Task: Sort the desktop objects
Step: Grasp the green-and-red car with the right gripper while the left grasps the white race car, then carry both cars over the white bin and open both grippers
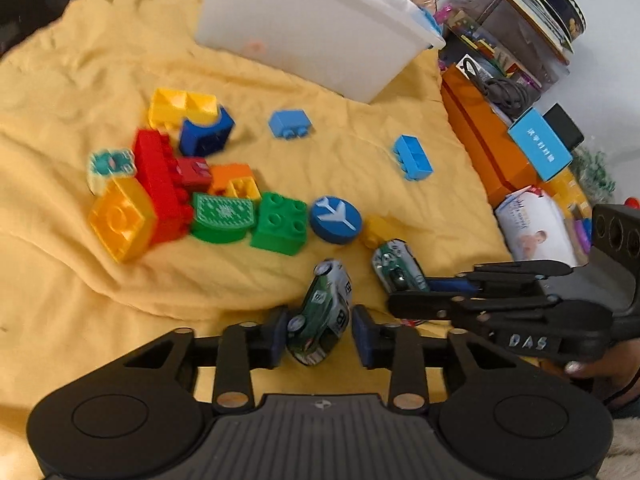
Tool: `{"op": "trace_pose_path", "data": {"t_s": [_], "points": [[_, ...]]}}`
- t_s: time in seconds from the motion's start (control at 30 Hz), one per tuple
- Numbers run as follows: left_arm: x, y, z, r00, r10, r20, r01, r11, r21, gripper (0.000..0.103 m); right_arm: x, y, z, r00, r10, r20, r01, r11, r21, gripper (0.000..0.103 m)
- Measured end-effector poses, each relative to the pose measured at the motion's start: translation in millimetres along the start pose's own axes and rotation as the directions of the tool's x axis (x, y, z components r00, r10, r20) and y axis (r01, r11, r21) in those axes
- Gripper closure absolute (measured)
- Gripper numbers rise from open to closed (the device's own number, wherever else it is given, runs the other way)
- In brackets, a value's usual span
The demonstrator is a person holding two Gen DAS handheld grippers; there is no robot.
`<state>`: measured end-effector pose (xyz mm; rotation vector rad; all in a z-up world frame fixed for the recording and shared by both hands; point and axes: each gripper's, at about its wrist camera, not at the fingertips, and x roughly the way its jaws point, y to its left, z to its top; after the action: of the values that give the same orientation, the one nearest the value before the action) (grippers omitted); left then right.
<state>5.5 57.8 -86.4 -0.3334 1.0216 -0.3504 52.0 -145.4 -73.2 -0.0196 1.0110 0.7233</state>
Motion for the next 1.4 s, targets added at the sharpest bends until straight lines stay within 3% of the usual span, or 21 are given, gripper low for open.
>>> {"op": "trace_pose_path", "data": {"t_s": [0.23,0.37,0.47,0.57,0.73,0.77,0.8,0.83,0.97,1.1,1.2,1.3,1.4], "points": [[-15,-18,-3,0.992,0.114,0.061,-0.122,0.981,0.150,0.055,-9,-12,-2,0.999,-0.041,0.036,0.039,0.997,0.066,0.069],[-21,-28,-7,0.987,0.138,0.078,-0.152,0.967,0.203,0.054,-13,-6,-2,0.992,-0.118,0.054,0.119,0.993,-0.011,0.060],[-16,-37,-11,0.988,0.134,0.075,-0.149,0.957,0.250,0.051,-18,5,-3,0.980,-0.185,0.072,0.192,0.975,-0.109,0.058],[-4,-43,-13,0.988,0.141,0.056,-0.151,0.944,0.292,0.052,-17,15,-1,0.980,-0.183,0.072,0.192,0.968,-0.159,0.054],[15,-41,-13,0.985,0.165,0.042,-0.169,0.928,0.331,0.054,2,19,0,0.975,-0.222,0.023,0.223,0.958,-0.181,0.056],[16,-40,-14,0.985,0.164,0.054,-0.173,0.929,0.329,0.057,5,18,0,0.974,-0.225,0.013,0.224,0.958,-0.179,0.056],[16,-39,-13,0.983,0.173,0.059,-0.183,0.926,0.330,0.067,7,17,0,0.974,-0.226,0.011,0.224,0.958,-0.177,0.056],[15,-38,-12,0.981,0.184,0.064,-0.195,0.921,0.337,0.069,7,17,0,0.974,-0.225,0.015,0.224,0.959,-0.176,0.056],[8,-39,-7,0.984,0.165,0.072,-0.180,0.919,0.351,0.069,6,22,-1,0.976,-0.219,0.020,0.219,0.958,-0.187,0.070],[-11,-48,15,0.983,0.132,0.128,-0.170,0.917,0.362,0.069,2,28,2,0.975,-0.221,0.026,0.221,0.954,-0.202,0.070],[-30,-54,43,0.975,0.102,0.198,-0.169,0.916,0.363,0.069,-10,27,14,0.971,-0.225,0.079,0.236,0.955,-0.181,0.070],[-47,-59,81,0.955,0.086,0.284,-0.194,0.905,0.377,0.069,-28,23,36,0.958,-0.238,0.163,0.262,0.953,-0.150,0.070],[-58,-62,121,0.928,0.073,0.365,-0.224,0.893,0.390,0.069,-45,18,65,0.929,-0.263,0.260,0.304,0.943,-0.133,0.070]]}}
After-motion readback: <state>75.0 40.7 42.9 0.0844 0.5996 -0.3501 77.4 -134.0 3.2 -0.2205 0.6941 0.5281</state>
